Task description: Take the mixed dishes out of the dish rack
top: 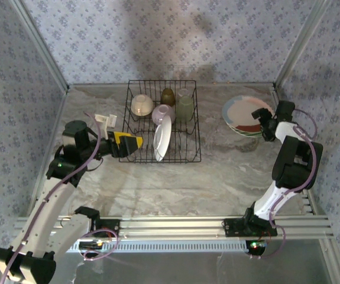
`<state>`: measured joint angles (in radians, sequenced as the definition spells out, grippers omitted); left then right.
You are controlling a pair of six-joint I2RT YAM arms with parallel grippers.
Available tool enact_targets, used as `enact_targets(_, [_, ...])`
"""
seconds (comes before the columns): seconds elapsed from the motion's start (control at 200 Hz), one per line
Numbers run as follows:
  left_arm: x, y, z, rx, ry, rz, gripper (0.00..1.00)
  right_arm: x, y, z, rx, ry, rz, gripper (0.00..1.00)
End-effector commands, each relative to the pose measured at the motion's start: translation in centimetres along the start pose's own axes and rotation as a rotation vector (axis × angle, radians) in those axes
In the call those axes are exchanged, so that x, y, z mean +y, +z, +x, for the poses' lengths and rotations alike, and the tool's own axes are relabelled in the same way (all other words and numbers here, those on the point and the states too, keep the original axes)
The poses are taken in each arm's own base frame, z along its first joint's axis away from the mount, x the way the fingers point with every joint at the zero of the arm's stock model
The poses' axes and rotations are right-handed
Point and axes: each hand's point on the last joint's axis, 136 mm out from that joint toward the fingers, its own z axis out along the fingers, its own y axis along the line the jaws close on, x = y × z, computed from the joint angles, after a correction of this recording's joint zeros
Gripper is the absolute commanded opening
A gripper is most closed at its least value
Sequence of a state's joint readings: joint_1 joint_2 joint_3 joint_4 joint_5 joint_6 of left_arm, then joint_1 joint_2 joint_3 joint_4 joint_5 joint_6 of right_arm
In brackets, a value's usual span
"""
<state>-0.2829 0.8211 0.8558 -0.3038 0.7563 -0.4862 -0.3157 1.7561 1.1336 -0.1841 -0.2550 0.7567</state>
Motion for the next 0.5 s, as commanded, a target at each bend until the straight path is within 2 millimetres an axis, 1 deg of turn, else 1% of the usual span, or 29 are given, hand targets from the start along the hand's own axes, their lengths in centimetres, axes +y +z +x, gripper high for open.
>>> enact_targets(0.0, [1.0, -0.2, -0.2, 0.004, -0.011, -0.068, 0.99, 0.1, -1.3, -0.5, -0.021, -0.055, 0.049, 0.91])
enact_targets(0.13, [1.4, -0.1, -0.2, 0.007, -0.018, -0.086, 0.99, -0.1, -0.6, 0.1, 0.013, -0.055, 0.053, 0.91])
enact_targets(0.215, [1.4, -0.1, -0.2, 0.007, -0.016, -0.086, 0.99, -0.4, -0.6, 0.3, 0.016, -0.056, 0.059, 0.92])
enact_targets(0.285, [1.7, -0.1, -0.2, 0.007, -0.016, -0.099, 0.99, -0.1, -0.8, 0.4, 0.008, -0.065, 0.051, 0.92])
enact_targets(0.375, [2.3, 0.0, -0.1, 0.012, -0.021, -0.129, 0.99, 0.8, -1.6, 0.7, 0.000, -0.093, 0.037, 0.92])
enact_targets(0.495, [3.3, 0.2, 0.0, 0.020, -0.040, -0.179, 0.99, 3.2, -3.3, 1.7, -0.020, -0.150, -0.016, 0.93])
